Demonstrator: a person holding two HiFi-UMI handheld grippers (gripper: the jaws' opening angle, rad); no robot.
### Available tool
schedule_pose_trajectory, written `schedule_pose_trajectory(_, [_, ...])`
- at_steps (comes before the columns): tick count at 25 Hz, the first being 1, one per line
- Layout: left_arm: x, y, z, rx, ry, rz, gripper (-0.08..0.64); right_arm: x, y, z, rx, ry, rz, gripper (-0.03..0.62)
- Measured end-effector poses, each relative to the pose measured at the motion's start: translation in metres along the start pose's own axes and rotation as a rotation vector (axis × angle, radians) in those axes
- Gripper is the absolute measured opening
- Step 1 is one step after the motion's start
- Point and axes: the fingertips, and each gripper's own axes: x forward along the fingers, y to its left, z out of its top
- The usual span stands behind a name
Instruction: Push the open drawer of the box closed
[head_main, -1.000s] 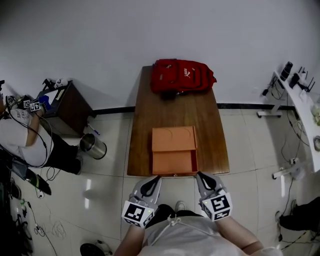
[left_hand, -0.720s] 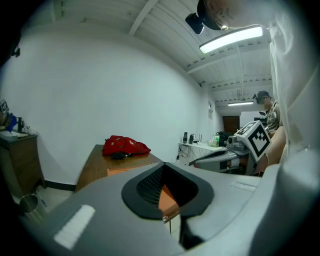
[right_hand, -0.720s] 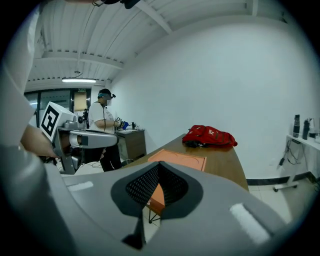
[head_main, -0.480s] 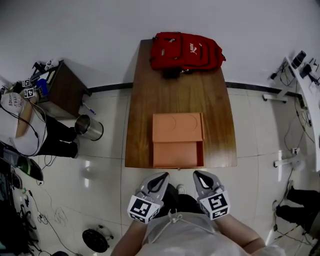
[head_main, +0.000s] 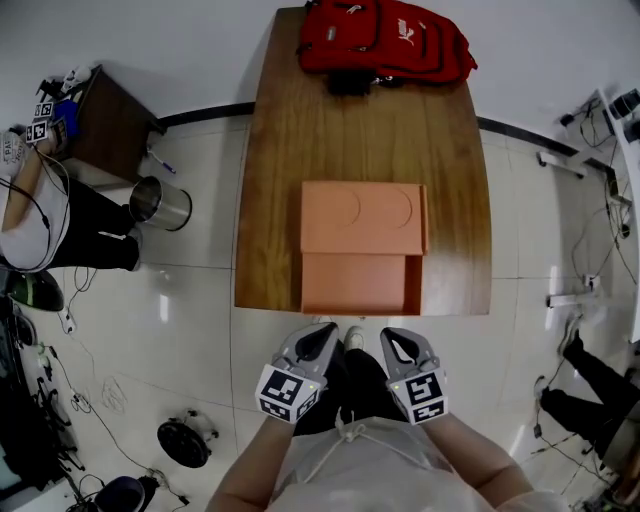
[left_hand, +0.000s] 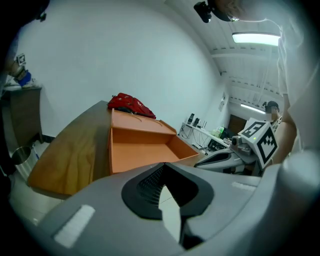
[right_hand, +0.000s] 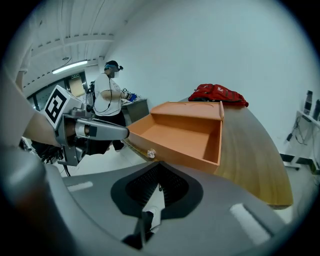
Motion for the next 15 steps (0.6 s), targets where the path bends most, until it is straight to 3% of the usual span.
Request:
schedule_pose_trajectory(7, [0.018, 0.014, -0.019, -0.049, 0.028, 0.019, 0.005, 0.019, -0.015, 0.003, 0.042, 0.004, -0.015, 0.008])
schedule_pose_trajectory(15, [0.03, 0.021, -0.012, -0.059, 0.043, 0.012, 0.005, 0.029, -0.022, 0.015, 0.084, -0.008, -0.025, 0.008])
